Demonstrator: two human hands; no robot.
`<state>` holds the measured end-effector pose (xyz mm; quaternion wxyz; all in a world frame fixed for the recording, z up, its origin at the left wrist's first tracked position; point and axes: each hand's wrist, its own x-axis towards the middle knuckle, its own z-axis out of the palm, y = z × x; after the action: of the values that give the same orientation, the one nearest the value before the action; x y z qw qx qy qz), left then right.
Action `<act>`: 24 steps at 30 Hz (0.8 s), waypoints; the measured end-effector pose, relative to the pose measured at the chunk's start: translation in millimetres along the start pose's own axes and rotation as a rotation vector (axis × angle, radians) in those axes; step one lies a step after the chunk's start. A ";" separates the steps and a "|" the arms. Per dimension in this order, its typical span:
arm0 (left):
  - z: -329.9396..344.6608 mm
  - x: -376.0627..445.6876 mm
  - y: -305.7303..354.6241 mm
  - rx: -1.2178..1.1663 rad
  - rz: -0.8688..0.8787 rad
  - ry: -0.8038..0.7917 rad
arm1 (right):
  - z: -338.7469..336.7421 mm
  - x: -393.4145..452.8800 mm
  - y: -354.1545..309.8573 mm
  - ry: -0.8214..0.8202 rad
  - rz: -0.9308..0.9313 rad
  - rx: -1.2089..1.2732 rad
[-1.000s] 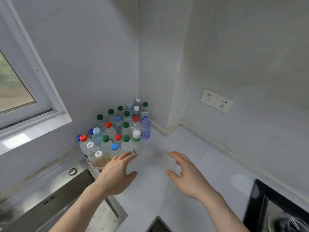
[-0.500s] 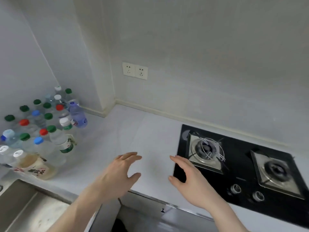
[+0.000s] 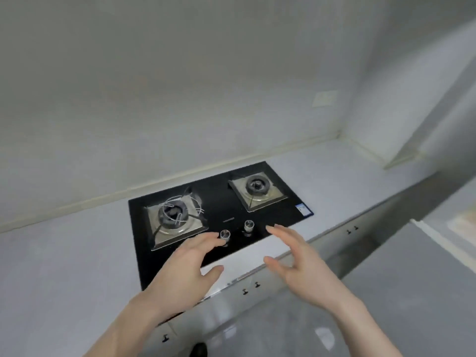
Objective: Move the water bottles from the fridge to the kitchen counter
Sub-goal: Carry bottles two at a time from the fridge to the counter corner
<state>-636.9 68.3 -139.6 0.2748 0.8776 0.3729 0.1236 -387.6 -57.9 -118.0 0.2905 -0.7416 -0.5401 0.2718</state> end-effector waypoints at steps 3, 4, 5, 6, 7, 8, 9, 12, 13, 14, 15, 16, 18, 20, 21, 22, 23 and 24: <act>10.5 47.5 36.3 0.008 0.139 -0.077 | -35.5 -22.3 30.3 0.158 0.087 -0.010; 14.0 61.5 46.5 0.012 0.178 -0.093 | -45.1 -28.4 38.1 0.197 0.114 -0.012; 20.2 79.4 59.3 0.013 0.225 -0.121 | -56.1 -36.1 48.1 0.248 0.152 -0.019; 24.9 92.8 68.7 0.016 0.258 -0.134 | -64.6 -40.6 55.3 0.284 0.181 -0.021; 30.1 107.3 79.2 0.016 0.292 -0.146 | -73.5 -44.4 63.4 0.319 0.208 -0.022; 35.3 121.7 88.4 0.013 0.328 -0.161 | -81.9 -46.8 70.0 0.353 0.237 -0.022; 40.2 135.2 97.4 0.008 0.361 -0.181 | -90.0 -47.9 76.4 0.385 0.265 -0.023; 55.4 180.4 123.5 -0.011 0.474 -0.245 | -114.8 -46.7 92.6 0.478 0.352 -0.016; 58.1 192.1 131.0 -0.020 0.503 -0.263 | -121.4 -45.9 95.3 0.501 0.372 -0.020; 61.8 206.5 139.6 -0.029 0.545 -0.277 | -129.4 -45.1 98.6 0.527 0.395 -0.017; 65.5 219.7 148.3 -0.038 0.580 -0.295 | -137.1 -45.4 101.2 0.554 0.418 -0.015; 69.4 231.4 156.1 -0.041 0.614 -0.304 | -144.0 -46.2 103.1 0.575 0.438 -0.014; 78.9 255.5 173.5 -0.050 0.689 -0.332 | -157.6 -50.4 109.5 0.627 0.490 -0.018; 90.9 275.6 192.0 -0.052 0.762 -0.370 | -168.8 -58.8 114.8 0.692 0.537 -0.017; 97.3 283.5 201.8 -0.051 0.794 -0.391 | -172.8 -64.5 116.9 0.728 0.562 -0.019; 103.4 290.3 211.4 -0.049 0.828 -0.401 | -175.9 -70.5 118.5 0.754 0.583 -0.019; 109.4 295.5 221.7 -0.047 0.861 -0.422 | -178.9 -77.4 120.4 0.781 0.612 -0.023; 119.3 300.4 236.5 -0.047 0.912 -0.446 | -181.5 -88.9 122.9 0.816 0.650 -0.023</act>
<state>-240.2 103.7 -97.6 0.2856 0.9497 -0.1191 0.0489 -202.3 -198.5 -75.0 0.3697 -0.9198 -0.1277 0.0311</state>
